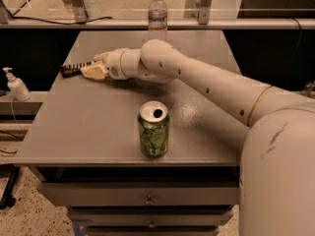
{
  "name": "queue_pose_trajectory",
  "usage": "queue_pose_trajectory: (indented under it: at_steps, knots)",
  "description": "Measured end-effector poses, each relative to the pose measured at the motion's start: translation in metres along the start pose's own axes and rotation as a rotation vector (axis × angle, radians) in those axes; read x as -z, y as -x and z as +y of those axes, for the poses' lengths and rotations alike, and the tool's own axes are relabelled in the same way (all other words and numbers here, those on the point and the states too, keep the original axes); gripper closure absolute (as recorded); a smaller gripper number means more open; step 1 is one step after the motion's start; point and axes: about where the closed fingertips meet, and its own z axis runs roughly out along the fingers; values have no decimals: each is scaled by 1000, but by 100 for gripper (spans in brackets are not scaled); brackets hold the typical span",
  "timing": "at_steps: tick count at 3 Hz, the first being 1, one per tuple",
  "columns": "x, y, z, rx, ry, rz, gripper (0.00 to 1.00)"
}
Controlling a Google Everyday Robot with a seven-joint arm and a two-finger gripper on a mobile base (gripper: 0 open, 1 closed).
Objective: Move rxbar chocolate near water bottle
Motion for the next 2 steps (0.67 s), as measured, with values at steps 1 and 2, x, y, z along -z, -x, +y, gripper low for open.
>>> queue_pose_trajectory:
  at_steps: [1,2]
  knots:
    - [6,-1,-2,-2,-8,5,88]
    - [18,-2,-3,-3,-25,13,100]
